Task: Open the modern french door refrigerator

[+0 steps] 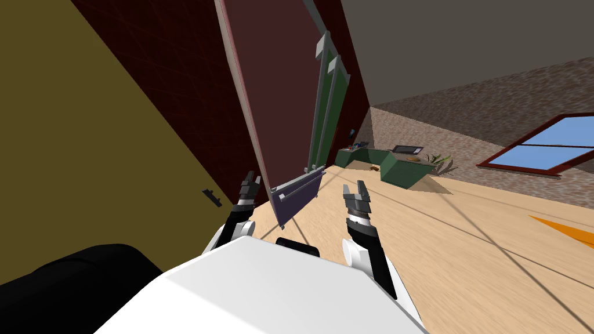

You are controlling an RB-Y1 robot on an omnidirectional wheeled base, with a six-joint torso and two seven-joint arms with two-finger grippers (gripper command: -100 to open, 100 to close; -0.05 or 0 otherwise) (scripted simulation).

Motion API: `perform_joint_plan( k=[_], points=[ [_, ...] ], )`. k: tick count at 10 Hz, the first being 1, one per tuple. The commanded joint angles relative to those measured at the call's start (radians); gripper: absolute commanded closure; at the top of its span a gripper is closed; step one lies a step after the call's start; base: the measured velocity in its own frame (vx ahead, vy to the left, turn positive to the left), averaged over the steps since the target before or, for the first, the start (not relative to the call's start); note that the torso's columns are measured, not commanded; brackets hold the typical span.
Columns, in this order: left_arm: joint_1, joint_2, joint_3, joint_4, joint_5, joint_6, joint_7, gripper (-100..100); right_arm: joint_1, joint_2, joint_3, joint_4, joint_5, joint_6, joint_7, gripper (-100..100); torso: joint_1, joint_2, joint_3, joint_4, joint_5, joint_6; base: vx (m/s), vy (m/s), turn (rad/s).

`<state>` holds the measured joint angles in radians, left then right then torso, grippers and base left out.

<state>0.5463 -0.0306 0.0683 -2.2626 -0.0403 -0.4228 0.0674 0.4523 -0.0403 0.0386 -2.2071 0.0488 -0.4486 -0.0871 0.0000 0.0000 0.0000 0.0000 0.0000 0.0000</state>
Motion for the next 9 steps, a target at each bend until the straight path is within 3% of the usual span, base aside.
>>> perform_joint_plan(
  k=[1, 9],
  points=[
    [0.0, 0.0, 0.0, 0.0, 0.0, 0.0, 0.0, 0, 0.0, 0.0, 0.0, 0.0, 0.0, 0.0, 0.0, 0, 0.0, 0.04, -0.082, 0.041, 0.0, 0.0, 0.0, 0.0, 0.0],
    [0.0, 0.0, 0.0, 0.0, 0.0, 0.0, 0.0, 0, 0.0, 0.0, 0.0, 0.0, 0.0, 0.0, 0.0, 0, 0.0, 0.618, -1.234, 0.617, 0.0, 0.0, 0.0, 0.0, 0.0]
  ],
)
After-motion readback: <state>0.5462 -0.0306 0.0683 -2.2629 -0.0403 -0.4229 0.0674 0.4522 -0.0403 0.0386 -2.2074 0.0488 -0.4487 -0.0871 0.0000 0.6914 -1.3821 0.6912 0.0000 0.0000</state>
